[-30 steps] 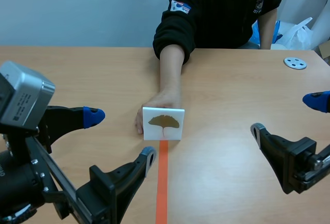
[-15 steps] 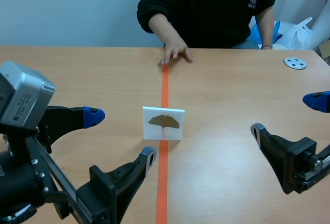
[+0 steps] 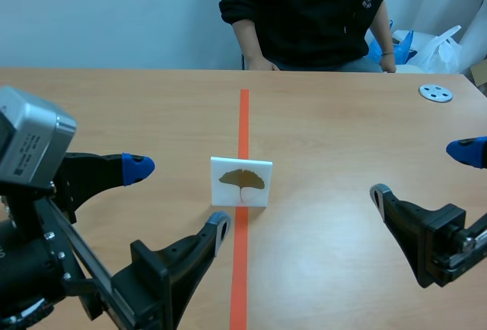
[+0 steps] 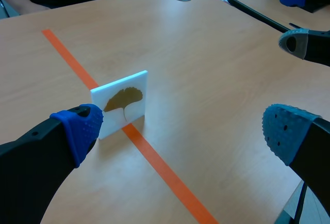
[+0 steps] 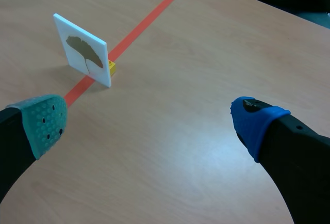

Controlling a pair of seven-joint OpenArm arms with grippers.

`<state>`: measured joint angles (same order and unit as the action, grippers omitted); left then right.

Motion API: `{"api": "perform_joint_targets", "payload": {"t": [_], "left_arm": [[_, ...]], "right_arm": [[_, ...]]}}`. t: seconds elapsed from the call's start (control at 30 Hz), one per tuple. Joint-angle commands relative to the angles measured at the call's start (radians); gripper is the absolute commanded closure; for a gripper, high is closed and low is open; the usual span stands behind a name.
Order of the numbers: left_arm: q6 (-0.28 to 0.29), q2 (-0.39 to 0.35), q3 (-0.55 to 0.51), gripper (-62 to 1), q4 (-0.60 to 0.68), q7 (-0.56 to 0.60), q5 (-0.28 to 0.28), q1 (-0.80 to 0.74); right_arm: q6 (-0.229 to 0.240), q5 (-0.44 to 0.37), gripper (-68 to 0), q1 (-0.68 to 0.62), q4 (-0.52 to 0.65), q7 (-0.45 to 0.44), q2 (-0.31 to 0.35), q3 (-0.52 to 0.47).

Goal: Sort the leaf by its shape. The table is split by an orange tape line. A compound leaf with several leaflets goes to the left side, a simple leaf with one blade goes to the right side. Return to the home posture when a red brick is placed on the table.

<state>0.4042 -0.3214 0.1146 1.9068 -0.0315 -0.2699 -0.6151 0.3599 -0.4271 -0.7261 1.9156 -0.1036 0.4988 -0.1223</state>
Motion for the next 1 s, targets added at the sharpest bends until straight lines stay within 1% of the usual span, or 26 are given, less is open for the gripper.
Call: {"api": "perform_joint_targets", "payload": {"t": [0.0, 0.37, 0.47, 0.67, 0.73, 0.83, 0.9, 0.97], "left_arm": [[0.002, 0.002, -0.003, -62.3, 0.019, 0.015, -0.011, -0.002], [0.003, 0.002, -0.003, -62.3, 0.017, 0.015, -0.010, 0.001], [0.003, 0.002, 0.005, -62.3, -0.011, 0.011, -0.004, 0.020], [0.002, 0.004, 0.075, -62.3, -0.139, 0.030, 0.053, 0.114], [-0.014, 0.011, 0.100, -62.3, -0.189, 0.042, 0.080, 0.160], [-0.051, 0.027, 0.125, -62.3, -0.273, 0.043, 0.081, 0.241], [-0.054, 0.039, 0.135, -62.3, -0.333, 0.045, 0.084, 0.296], [-0.055, 0.053, 0.142, -62.3, -0.398, 0.050, 0.100, 0.349]], "right_arm": [[0.000, -0.003, -67.9, 0.011, 0.011, -0.014, 0.005, -0.001], [0.000, -0.003, -67.9, 0.011, 0.011, 0.006, 0.005, -0.001], [0.000, -0.004, -67.9, 0.011, 0.011, 0.011, 0.005, -0.001], [0.000, -0.004, -67.9, 0.011, 0.011, 0.011, 0.005, -0.001], [0.000, -0.004, -67.9, 0.011, 0.011, 0.011, 0.005, -0.001], [0.000, -0.004, -67.9, 0.011, 0.011, 0.011, 0.005, -0.001], [0.000, -0.004, -67.9, 0.011, 0.011, 0.011, 0.005, -0.001], [0.000, -0.004, -67.9, 0.011, 0.011, 0.011, 0.005, -0.001]]}}
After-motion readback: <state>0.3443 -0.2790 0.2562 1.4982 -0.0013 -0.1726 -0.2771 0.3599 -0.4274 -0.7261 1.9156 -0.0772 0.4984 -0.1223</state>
